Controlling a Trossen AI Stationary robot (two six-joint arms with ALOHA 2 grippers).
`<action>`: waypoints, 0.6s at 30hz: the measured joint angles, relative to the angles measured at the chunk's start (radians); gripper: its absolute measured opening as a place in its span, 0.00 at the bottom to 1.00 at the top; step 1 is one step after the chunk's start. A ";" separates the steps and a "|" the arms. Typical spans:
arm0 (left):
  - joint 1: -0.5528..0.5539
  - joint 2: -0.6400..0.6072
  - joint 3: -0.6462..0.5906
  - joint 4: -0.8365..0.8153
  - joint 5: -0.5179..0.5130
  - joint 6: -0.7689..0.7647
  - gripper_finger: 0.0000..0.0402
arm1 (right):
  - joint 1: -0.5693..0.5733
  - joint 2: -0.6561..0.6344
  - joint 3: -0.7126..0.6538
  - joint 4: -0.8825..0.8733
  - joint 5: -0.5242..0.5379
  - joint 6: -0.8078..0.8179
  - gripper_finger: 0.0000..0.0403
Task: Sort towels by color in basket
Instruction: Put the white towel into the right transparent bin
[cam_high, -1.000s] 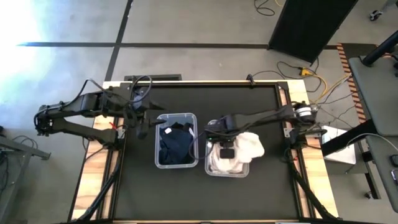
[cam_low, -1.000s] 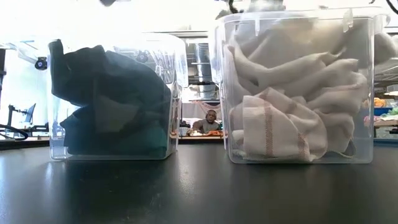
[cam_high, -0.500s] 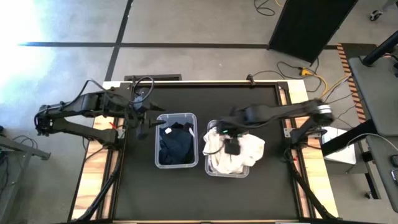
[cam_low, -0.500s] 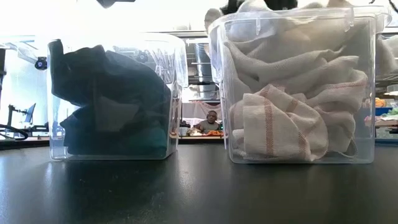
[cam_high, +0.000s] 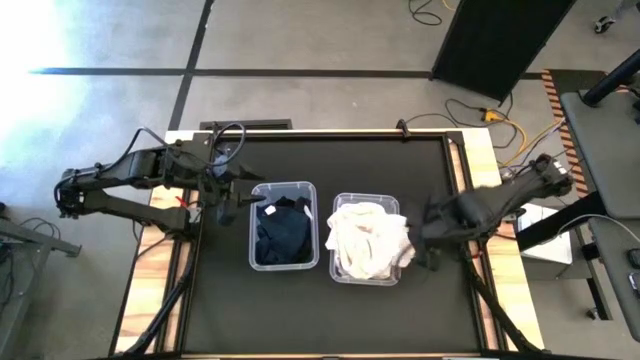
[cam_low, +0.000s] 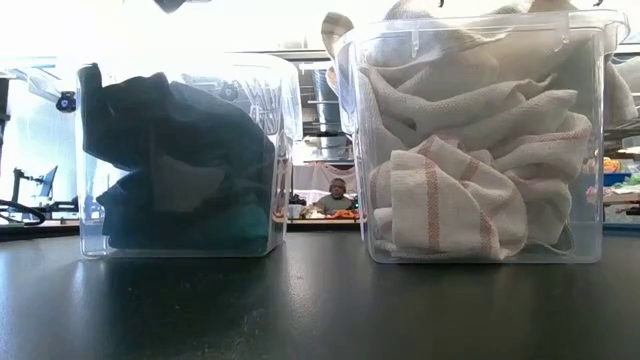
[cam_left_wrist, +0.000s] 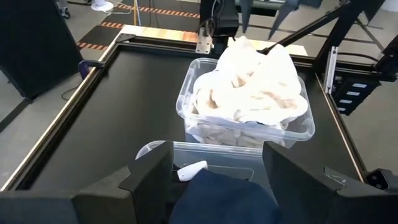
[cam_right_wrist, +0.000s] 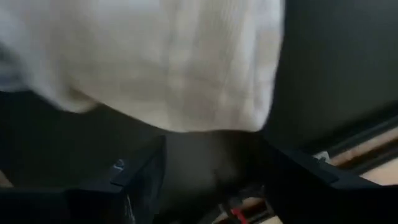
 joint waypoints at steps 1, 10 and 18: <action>-0.002 0.000 0.000 0.000 0.000 0.000 0.58 | 0.026 -0.006 -0.026 -0.040 0.002 0.055 0.62; -0.004 0.001 -0.004 0.000 0.002 -0.008 0.58 | 0.105 0.015 -0.284 0.098 0.066 0.078 0.59; -0.003 0.000 -0.005 -0.001 0.001 0.011 0.58 | 0.103 0.012 -0.097 0.229 0.112 -0.064 0.56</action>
